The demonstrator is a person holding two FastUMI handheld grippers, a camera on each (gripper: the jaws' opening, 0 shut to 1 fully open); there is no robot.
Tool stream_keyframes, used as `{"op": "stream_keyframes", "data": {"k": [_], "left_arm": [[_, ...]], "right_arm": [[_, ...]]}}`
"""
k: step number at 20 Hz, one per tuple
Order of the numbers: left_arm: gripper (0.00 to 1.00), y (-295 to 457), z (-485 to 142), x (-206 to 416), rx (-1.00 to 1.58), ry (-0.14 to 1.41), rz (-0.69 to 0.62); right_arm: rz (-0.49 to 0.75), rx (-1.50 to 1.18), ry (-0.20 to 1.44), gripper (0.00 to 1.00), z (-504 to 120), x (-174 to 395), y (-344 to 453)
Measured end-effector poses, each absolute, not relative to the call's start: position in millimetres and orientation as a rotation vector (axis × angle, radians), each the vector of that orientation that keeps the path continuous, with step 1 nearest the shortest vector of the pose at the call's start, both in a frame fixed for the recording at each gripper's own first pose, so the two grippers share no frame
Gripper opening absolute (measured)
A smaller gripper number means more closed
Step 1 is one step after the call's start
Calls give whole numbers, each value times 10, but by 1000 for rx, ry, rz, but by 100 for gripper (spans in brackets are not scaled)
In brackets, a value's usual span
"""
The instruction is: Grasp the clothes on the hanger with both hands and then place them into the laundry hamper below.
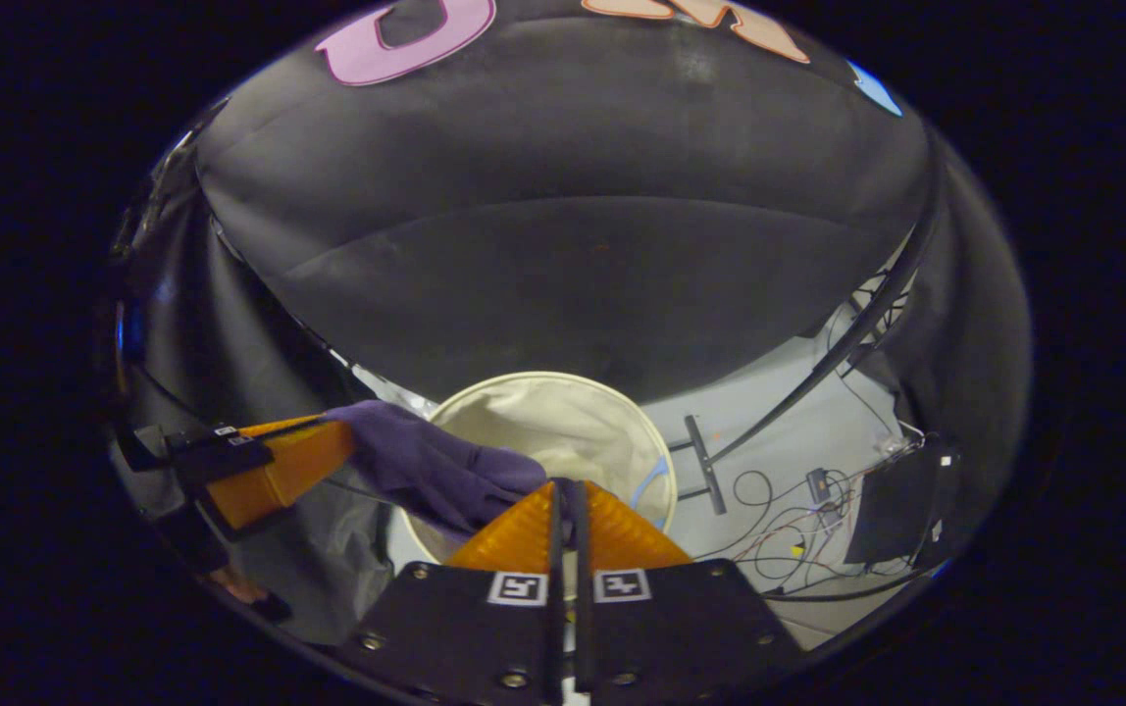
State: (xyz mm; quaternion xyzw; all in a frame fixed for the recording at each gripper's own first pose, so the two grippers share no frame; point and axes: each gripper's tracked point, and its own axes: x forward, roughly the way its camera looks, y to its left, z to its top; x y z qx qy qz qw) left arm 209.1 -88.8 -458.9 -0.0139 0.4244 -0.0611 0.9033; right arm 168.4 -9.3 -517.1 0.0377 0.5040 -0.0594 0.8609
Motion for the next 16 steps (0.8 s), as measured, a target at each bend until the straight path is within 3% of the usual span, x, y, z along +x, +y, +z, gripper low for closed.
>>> {"op": "stream_keyframes", "data": {"k": [1,3,7,12,14,15,16], "left_arm": [[44,-807,-4585,2123,2,886,-116],[99,-765,-4639,2089,7,918,-97],[98,-733,-4695,2054,-13,930,-98],[98,-694,-4580,1967,-8,926,-114],[98,-681,-4503,1937,9,902,-114],[98,-712,-4474,1909,5,891,-120],[98,-724,-4403,1874,1,880,-118]], "right_arm": [[-133,60,1067,21,-5216,1674,-129],[-141,58,1092,43,-5307,1620,-118],[-154,59,1097,100,-5298,1622,-124],[-154,43,1087,95,-5198,1617,-117],[-155,43,1077,100,-5124,1620,-91],[-155,40,1074,95,-5066,1625,-78],[-155,37,1072,100,-5023,1595,-69]]}}
